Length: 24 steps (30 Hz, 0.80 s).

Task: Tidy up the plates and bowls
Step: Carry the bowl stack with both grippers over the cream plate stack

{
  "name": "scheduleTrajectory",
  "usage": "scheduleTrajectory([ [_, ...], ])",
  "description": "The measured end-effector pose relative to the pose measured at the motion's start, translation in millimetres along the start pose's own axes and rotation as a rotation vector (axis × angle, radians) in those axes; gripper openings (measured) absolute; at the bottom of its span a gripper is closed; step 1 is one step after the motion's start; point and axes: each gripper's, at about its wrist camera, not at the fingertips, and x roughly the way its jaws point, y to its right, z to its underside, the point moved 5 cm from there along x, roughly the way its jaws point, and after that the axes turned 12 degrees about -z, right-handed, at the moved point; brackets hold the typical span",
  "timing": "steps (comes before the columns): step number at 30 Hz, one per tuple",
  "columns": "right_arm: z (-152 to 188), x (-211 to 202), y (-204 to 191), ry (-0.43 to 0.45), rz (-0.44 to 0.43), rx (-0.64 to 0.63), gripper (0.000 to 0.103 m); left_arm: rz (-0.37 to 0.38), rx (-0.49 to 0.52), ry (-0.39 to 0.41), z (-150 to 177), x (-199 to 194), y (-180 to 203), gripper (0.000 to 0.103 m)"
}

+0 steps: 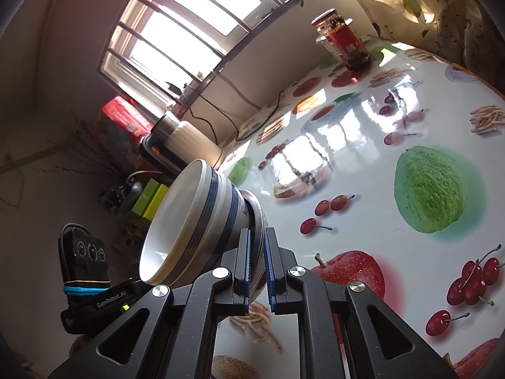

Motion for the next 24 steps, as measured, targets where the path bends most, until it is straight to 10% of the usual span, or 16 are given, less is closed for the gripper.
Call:
scheduleTrajectory([
  [24, -1, 43, -25, -0.061, -0.04, -0.025, 0.011, -0.053, -0.054, 0.035, -13, -17, -42, 0.012],
])
